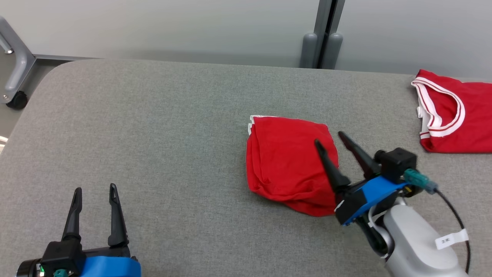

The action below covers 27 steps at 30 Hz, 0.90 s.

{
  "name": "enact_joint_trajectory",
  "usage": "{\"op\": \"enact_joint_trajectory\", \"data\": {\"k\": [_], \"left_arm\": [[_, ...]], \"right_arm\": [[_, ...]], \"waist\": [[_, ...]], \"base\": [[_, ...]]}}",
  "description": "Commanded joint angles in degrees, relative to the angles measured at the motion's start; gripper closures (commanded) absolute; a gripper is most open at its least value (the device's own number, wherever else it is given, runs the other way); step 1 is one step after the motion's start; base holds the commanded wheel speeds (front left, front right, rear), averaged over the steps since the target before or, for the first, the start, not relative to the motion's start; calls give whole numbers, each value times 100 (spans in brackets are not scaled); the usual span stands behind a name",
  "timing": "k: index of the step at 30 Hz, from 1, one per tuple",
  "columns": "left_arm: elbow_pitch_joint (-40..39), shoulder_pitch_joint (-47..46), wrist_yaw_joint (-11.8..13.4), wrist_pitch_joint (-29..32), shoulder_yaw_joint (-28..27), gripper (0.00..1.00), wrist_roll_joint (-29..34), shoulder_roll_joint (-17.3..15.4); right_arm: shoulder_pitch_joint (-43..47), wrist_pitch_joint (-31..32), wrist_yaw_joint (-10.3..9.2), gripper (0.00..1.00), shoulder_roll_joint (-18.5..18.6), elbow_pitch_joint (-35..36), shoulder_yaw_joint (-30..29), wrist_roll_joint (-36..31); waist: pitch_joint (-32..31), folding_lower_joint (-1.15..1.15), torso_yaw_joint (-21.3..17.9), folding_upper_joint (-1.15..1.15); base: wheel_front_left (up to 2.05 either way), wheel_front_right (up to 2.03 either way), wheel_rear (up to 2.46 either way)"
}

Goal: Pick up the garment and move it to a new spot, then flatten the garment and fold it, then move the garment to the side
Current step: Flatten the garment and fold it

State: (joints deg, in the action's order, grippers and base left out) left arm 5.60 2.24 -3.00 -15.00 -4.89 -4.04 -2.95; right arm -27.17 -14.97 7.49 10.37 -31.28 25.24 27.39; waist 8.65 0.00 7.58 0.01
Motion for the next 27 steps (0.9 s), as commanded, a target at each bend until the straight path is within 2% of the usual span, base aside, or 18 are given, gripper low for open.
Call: {"op": "enact_joint_trajectory", "data": {"k": [1, 2, 5, 8, 16, 23, 27], "left_arm": [[-12, -69, 12, -25, 1, 0, 23, 9], [-11, -83, 5, -25, 12, 0, 25, 9], [-5, -121, -9, -25, 63, 0, 30, 9], [6, -153, -31, -25, 111, 0, 55, 9], [91, -210, -51, -25, 172, 0, 77, 9], [156, -239, -70, -25, 197, 0, 79, 8], [197, -302, -89, -25, 209, 0, 106, 9]], "right_arm": [[-21, -23, 2, 58, 26, 43, -107, -114], [28, -23, 2, 100, 13, 42, -239, -182], [96, -25, 2, 100, -49, -81, -498, -340], [80, -24, 2, 100, -170, -385, -484, -503], [-128, -26, 2, 100, -520, -1272, 275, -607], [63, -27, 2, 100, -722, -1198, 1105, -288], [71, -27, 2, 100, -740, -965, 1361, -65]], "waist": [[3, 0, 7, -1], [6, 0, 14, -1], [30, 0, 48, -1], [73, 0, 86, -1], [99, 0, 197, -1], [47, 0, 215, -1], [6, 0, 143, -1]], "base": [[0, 0, 0], [0, 0, 0], [0, 0, 0], [0, 0, 0], [0, 0, 0], [0, 0, 0], [0, 0, 0]]}}
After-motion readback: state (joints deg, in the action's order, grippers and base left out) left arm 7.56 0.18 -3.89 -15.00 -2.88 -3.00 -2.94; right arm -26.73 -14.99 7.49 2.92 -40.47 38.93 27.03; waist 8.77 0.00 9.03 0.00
